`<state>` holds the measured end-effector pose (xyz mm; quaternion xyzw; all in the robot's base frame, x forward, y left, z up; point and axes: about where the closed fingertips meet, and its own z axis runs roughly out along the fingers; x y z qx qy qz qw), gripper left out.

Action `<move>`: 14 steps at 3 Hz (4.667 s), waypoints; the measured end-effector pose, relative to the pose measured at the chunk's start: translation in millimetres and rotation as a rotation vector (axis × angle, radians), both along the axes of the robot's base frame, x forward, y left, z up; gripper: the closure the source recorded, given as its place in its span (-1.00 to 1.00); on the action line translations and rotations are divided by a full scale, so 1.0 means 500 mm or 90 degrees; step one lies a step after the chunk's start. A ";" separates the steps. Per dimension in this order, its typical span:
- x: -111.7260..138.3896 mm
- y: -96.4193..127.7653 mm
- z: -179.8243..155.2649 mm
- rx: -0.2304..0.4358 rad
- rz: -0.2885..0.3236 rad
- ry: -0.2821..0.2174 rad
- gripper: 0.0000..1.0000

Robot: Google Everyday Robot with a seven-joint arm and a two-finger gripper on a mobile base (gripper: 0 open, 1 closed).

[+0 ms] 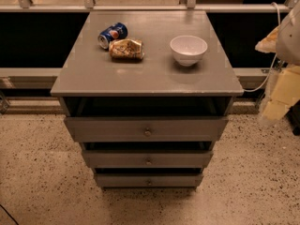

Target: Open bottom drawer

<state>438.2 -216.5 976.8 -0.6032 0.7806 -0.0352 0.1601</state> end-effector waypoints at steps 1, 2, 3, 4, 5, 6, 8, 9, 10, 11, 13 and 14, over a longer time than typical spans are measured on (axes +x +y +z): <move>0.000 0.000 -0.005 0.004 0.001 0.002 -1.00; 0.004 0.006 -0.076 0.062 0.017 0.036 -1.00; -0.034 0.074 -0.230 0.198 0.091 0.056 -1.00; -0.053 0.111 -0.377 0.358 0.104 0.048 -1.00; -0.060 0.090 -0.391 0.429 0.089 0.010 -1.00; -0.072 0.101 -0.438 0.440 0.078 -0.013 -1.00; -0.006 0.107 -0.578 0.495 0.085 -0.140 -1.00; -0.019 0.133 -0.595 0.458 0.101 -0.120 -1.00; 0.023 0.141 -0.670 0.409 0.128 -0.184 -1.00; 0.057 0.152 -0.796 0.402 0.187 -0.204 -1.00; 0.054 0.159 -0.829 0.376 0.186 -0.174 -1.00; 0.065 0.149 -0.919 0.329 0.222 -0.113 -1.00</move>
Offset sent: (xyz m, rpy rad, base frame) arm 0.0048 0.0044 -0.0921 0.2308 0.1543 0.0645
